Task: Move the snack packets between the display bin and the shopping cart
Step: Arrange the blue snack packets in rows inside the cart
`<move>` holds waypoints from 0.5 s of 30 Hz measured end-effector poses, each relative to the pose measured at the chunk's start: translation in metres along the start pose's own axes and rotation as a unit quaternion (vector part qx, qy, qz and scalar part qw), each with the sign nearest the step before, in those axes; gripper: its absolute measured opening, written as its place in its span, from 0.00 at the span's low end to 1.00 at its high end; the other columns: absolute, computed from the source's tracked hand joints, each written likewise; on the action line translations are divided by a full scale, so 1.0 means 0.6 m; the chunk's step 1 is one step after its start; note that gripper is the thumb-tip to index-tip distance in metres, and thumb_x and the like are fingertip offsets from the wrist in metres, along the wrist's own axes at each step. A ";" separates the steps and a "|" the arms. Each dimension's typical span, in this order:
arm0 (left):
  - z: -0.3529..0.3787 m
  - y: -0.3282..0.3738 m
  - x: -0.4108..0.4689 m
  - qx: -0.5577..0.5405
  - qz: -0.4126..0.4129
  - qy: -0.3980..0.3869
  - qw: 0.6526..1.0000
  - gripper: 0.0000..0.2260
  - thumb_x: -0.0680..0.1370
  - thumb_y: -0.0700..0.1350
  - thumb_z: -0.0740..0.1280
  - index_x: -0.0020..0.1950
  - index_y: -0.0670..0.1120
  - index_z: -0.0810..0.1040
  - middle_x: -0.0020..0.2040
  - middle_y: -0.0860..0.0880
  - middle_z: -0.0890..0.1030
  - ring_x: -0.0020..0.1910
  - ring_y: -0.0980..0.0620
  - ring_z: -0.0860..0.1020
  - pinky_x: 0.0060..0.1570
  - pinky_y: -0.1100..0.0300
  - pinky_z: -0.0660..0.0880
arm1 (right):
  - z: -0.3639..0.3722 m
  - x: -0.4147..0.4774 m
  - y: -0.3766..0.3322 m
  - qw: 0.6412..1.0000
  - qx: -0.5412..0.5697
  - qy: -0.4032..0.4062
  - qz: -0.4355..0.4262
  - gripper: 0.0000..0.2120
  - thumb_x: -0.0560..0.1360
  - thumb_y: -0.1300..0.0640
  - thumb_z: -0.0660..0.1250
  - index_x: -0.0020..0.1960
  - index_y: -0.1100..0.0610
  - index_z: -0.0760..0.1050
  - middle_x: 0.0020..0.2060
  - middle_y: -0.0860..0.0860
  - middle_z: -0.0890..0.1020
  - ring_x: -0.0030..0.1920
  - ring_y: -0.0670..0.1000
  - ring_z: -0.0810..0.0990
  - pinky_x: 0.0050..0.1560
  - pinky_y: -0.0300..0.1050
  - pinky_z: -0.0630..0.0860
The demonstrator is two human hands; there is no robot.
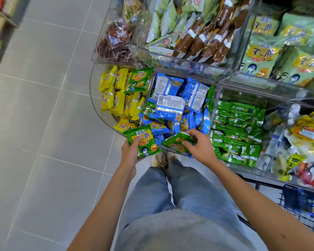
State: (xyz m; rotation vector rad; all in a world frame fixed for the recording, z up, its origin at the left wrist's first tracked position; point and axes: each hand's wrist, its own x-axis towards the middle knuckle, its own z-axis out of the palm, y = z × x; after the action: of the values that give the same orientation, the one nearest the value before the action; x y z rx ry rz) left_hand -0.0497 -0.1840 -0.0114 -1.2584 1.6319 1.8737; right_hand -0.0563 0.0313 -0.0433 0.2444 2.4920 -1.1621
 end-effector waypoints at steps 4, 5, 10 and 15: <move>0.012 0.010 0.001 0.014 0.005 -0.008 1.000 0.13 0.78 0.46 0.65 0.62 0.48 0.73 0.51 0.48 0.81 0.43 0.54 0.80 0.36 0.59 0.76 | -0.027 0.002 -0.017 0.982 0.173 0.019 0.074 0.02 0.74 0.61 0.67 0.44 0.57 0.75 0.34 0.50 0.76 0.37 0.51 0.73 0.38 0.40 0.69; 0.014 0.012 0.002 0.016 0.007 -0.009 1.000 0.14 0.78 0.46 0.65 0.63 0.48 0.72 0.53 0.47 0.81 0.44 0.53 0.80 0.37 0.58 0.77 | -0.034 0.003 -0.024 0.975 0.201 0.019 0.088 0.01 0.75 0.61 0.66 0.45 0.57 0.75 0.35 0.50 0.77 0.38 0.51 0.74 0.40 0.41 0.69; 0.020 0.021 -0.002 0.000 0.001 -0.005 1.000 0.15 0.78 0.47 0.65 0.64 0.47 0.72 0.49 0.49 0.82 0.43 0.53 0.80 0.37 0.58 0.77 | -0.056 0.004 -0.067 0.933 0.330 0.025 0.142 0.05 0.76 0.61 0.65 0.42 0.54 0.75 0.38 0.52 0.78 0.39 0.50 0.76 0.39 0.38 0.72; 0.024 0.031 -0.016 -0.067 -0.021 -0.029 0.997 0.12 0.78 0.54 0.62 0.59 0.50 0.75 0.47 0.50 0.84 0.43 0.52 0.82 0.38 0.56 0.78 | -0.045 -0.007 -0.115 0.784 0.587 -0.041 0.197 0.16 0.75 0.69 0.62 0.52 0.48 0.71 0.39 0.52 0.82 0.31 0.54 0.82 0.33 0.46 0.80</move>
State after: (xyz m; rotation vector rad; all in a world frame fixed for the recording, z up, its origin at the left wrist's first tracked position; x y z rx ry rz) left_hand -0.0638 -0.1734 0.0062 -1.2679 1.4598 2.0037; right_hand -0.0809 0.0073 0.0227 0.9343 1.1850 -2.2494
